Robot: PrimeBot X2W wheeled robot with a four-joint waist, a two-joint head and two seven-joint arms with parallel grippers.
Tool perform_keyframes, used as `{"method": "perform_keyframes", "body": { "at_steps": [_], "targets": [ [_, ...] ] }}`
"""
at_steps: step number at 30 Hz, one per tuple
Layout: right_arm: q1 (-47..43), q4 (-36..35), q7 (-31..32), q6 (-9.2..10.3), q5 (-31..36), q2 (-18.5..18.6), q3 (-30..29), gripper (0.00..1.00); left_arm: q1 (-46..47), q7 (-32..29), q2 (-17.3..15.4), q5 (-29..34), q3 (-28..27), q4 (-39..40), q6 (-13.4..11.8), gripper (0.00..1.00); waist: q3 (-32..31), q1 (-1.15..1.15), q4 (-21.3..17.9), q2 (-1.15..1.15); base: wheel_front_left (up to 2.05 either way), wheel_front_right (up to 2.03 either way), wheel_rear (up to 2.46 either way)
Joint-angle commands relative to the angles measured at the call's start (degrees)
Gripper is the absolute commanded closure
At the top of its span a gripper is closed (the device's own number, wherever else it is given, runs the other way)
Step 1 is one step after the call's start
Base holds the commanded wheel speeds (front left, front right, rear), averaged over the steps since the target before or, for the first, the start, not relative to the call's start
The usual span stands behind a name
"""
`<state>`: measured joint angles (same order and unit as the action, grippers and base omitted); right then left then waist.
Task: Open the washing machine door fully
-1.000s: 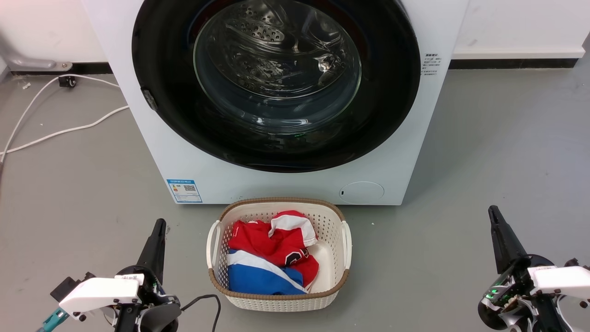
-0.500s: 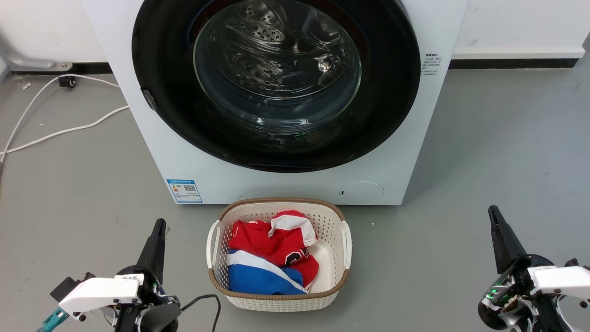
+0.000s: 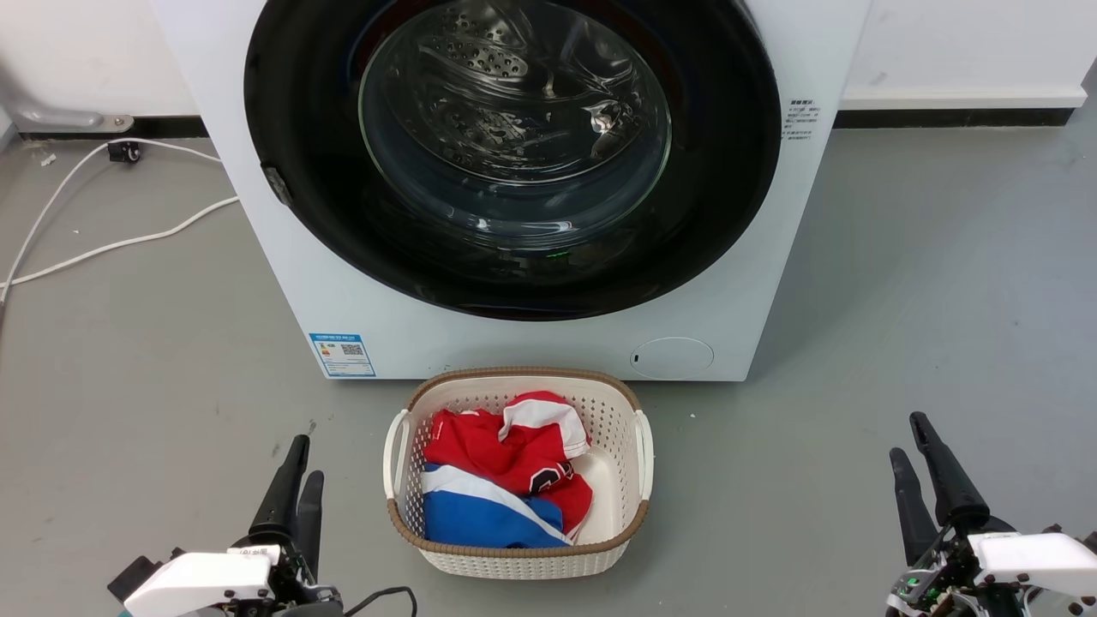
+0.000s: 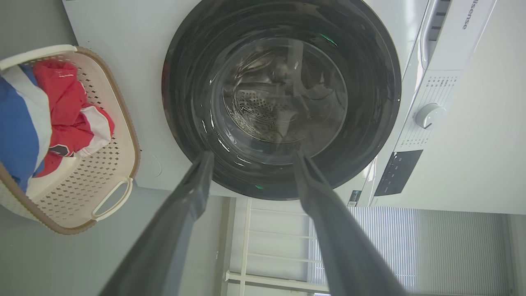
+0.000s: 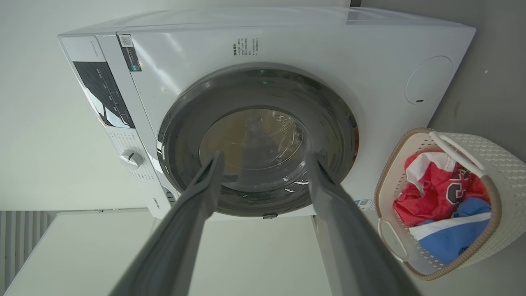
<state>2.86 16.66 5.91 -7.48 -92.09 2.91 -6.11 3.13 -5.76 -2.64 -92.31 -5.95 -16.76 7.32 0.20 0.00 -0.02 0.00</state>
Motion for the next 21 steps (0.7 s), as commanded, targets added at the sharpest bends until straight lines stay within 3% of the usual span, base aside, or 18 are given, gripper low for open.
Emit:
{"method": "perform_keyframes", "body": {
  "at_steps": [1, 11, 21],
  "targets": [
    [0.99, -1.36, -0.55, -0.01, 0.48, 0.02, 0.31, 0.0, 0.83, 0.55, -0.12, 0.6, 0.06, 1.26, 0.02, 0.0, 0.02, 0.0, -0.01, 0.0, 0.0, 0.0, 0.0],
    [0.55, -1.66, -3.35, -0.01, 3.77, 0.02, 0.59, 0.0, -0.12, 3.34, -0.15, 4.05, -0.26, 1.23, 0.04, 0.0, 0.04, 0.0, 0.05, 0.0, 0.0, 0.0, 0.0],
    [0.91, -1.98, -5.86, -0.01, 14.44, 0.01, -1.01, 0.0, -0.77, 5.82, -0.17, 10.91, -2.97, 2.74, 0.07, 0.0, 0.18, 0.0, 0.18, 0.0, 0.0, 0.0, 0.0]
  ]
}}
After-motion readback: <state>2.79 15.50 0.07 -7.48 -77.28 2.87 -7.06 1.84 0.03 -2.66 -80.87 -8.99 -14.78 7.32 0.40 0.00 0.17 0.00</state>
